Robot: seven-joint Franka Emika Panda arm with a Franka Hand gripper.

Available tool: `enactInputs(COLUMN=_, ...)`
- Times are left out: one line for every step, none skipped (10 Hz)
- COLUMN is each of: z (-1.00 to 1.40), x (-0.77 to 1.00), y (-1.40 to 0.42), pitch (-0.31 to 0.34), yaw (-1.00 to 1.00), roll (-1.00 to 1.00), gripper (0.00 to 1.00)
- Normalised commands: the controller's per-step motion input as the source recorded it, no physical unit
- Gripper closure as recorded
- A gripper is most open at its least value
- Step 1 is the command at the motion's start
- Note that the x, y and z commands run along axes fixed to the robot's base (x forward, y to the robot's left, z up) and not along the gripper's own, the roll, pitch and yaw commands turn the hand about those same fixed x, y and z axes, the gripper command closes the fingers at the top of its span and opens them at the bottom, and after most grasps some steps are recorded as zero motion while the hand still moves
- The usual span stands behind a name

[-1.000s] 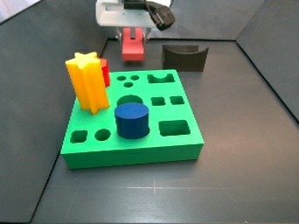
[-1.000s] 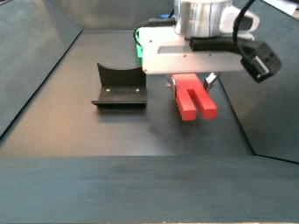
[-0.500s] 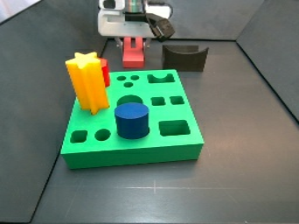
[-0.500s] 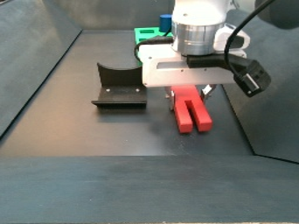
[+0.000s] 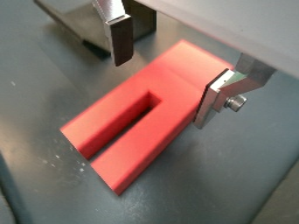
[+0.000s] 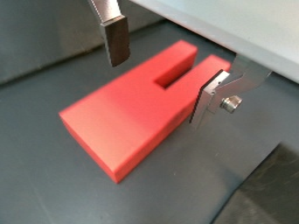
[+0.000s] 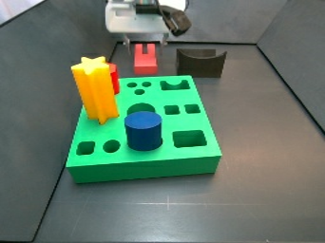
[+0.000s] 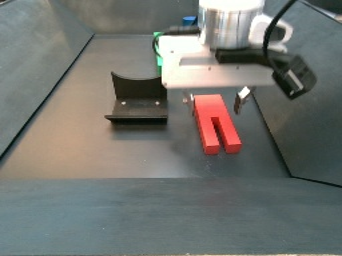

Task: Pick up the double-square object. Move up. Rotate the double-square object. Place the double-square object on the fixture. Regrasp the double-square object. Move to above the board. Insert the double-square object.
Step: Rotate the double-square object.

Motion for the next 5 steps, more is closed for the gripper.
enactInputs(z=1.00, x=-0.01, y=0.01, pitch=0.075, yaw=-0.02, roll=0.04, gripper=0.00)
enactInputs(z=1.00, x=-0.02, y=0.01, pitch=0.082, yaw=-0.01, roll=0.07, gripper=0.00)
enactInputs(z=1.00, x=-0.03, y=0.00, pitch=0.081, yaw=-0.01, roll=0.08, gripper=0.00)
enactInputs(z=1.00, x=-0.03, y=0.00, pitch=0.078, yaw=0.00, roll=0.10, gripper=0.00)
enactInputs(z=0.89, x=-0.03, y=0.00, pitch=0.077, yaw=0.01, roll=0.11, gripper=0.00)
